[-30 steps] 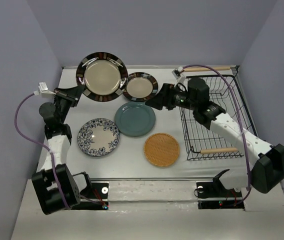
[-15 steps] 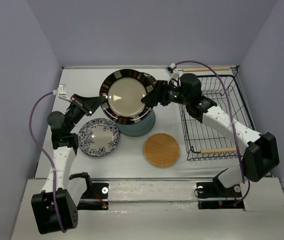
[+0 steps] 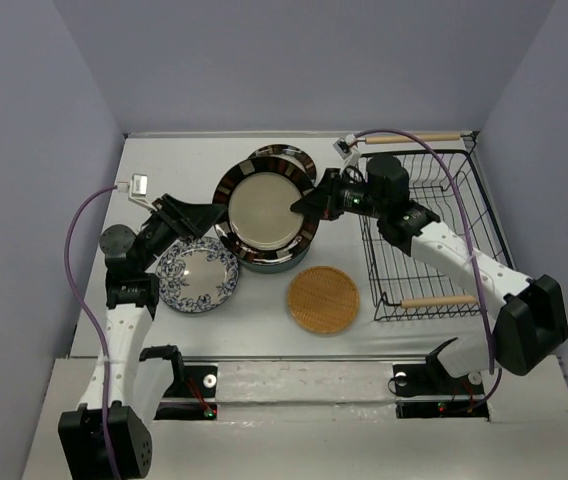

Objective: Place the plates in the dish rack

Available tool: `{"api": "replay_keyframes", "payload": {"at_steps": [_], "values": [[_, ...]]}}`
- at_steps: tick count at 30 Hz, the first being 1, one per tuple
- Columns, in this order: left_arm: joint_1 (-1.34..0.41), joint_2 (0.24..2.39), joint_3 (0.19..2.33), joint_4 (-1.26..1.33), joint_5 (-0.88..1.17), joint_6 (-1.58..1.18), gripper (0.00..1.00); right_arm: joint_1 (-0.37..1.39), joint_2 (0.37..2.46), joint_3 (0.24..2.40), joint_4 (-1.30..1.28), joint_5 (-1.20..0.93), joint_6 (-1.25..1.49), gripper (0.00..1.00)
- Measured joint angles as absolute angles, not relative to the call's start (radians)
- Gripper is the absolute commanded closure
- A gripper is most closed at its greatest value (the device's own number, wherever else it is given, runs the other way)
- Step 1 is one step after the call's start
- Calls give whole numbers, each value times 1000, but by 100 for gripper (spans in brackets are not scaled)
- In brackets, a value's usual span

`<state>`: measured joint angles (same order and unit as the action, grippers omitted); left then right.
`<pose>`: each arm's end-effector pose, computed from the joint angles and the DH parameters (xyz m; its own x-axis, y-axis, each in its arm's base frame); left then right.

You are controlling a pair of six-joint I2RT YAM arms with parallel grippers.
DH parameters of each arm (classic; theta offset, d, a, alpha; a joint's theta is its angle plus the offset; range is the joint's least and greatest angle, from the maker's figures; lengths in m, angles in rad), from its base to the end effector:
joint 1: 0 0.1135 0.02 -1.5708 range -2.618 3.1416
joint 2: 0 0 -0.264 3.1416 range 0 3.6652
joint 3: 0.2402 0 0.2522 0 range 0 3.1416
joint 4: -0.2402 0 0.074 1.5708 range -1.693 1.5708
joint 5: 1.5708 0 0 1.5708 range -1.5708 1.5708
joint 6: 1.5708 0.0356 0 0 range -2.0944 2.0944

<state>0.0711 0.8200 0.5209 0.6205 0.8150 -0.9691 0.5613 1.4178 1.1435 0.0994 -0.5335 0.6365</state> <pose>0.1864 -0.0127 0.3228 -0.3492 -0.5917 -0.7266 0.6220 0.4335 -0.6520 0.2739 0.1936 0.3476 -0.6429 0.2003 -0.7393 -0.6219 0.4269 0.6565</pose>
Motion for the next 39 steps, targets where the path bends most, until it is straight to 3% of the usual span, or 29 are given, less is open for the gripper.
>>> {"api": "replay_keyframes", "payload": {"at_steps": [2, 5, 12, 15, 21, 28, 39], "values": [[63, 789, 524, 562, 813, -907, 1, 555, 1387, 1113, 69, -511, 631, 93], [54, 749, 528, 473, 804, -817, 1, 508, 1329, 1097, -7, -486, 624, 93], [20, 653, 530, 305, 764, -651, 1, 181, 1188, 1105, -100, -425, 622, 93], [-25, 613, 530, 258, 750, -600, 1, 76, 1155, 1155, -195, -305, 576, 93], [-123, 569, 532, 162, 727, -512, 1, 44, 1106, 1178, -266, -10, 466, 93], [-246, 507, 532, 38, 650, -440, 1, -46, 1168, 1179, -257, 195, 266, 93], [-355, 452, 541, -5, 593, -416, 1, -117, 1351, 1226, -252, 255, -159, 93]]}}
